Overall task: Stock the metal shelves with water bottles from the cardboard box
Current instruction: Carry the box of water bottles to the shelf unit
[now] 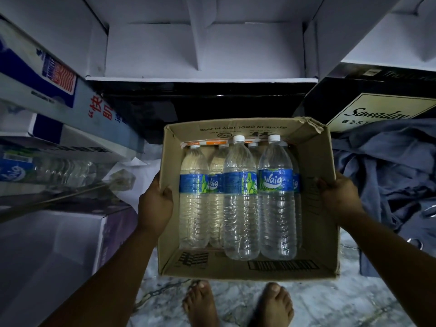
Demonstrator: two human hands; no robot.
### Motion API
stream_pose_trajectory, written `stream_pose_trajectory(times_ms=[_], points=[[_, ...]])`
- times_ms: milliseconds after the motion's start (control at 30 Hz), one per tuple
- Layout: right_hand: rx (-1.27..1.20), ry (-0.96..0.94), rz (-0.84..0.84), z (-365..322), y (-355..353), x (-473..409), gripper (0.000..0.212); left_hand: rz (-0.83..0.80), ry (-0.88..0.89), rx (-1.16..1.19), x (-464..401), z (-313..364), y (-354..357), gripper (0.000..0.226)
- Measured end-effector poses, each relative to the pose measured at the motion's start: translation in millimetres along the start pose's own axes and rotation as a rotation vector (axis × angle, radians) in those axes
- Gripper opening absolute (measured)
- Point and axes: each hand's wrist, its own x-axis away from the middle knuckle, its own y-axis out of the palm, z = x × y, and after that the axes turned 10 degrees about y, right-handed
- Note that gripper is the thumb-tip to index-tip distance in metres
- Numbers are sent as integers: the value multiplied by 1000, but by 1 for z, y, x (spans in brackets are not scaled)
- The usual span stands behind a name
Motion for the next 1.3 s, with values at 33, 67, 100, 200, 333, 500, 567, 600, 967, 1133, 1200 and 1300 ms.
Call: stream_pose_trajectory(times_ms=[33,67,100,200,333,500,567,600,967,1133,1200,1300], points=[[-21,2,-24,2,0,0,8,-2,3,-8,1,2,0,44],[-41,13,-49,3,-2,1,6,-5,2,-14,2,3,-1,44],[-62,19,-75,3,-4,1,5,-11,-4,-13,2,4,-1,45],[-124,47,-121,2,-8,2,14,-100,-52,38,0,2,-3,52],[-210,72,-151,3,-10,3,13,-176,-100,108,-2,-1,-8,54],[-232,57,-147,7,-9,4,7,-124,-128,198,1,3,-4,51],[-135,17,-70,8,-4,4,5,-92,-108,166,2,2,0,50],[-86,1,-40,7,-1,4,9,-72,-98,125,3,0,2,49],[53,8,-47,3,-2,-4,18,-1,-22,-57,1,0,6,45],[99,19,-73,-2,-10,-1,13,-39,-23,-80,1,1,-1,37],[100,22,-46,-1,-9,1,11,-29,-19,-71,1,2,-2,33],[77,31,-8,4,-10,12,16,-23,-11,-82,10,10,-11,31]])
